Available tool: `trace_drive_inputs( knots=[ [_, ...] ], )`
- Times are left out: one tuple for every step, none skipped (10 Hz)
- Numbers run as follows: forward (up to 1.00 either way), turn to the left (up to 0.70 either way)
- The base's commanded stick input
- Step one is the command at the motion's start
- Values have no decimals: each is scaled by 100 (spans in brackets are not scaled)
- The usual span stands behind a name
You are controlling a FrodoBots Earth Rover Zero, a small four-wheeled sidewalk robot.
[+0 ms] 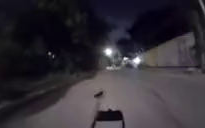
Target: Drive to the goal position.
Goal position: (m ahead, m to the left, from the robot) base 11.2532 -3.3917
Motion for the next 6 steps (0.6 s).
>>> trace_drive_inputs(
  knots=[
    [70, -35],
    [70, -35],
    [70, -35],
    [70, -35],
    [70, -18],
    [70, 0]
  ],
)
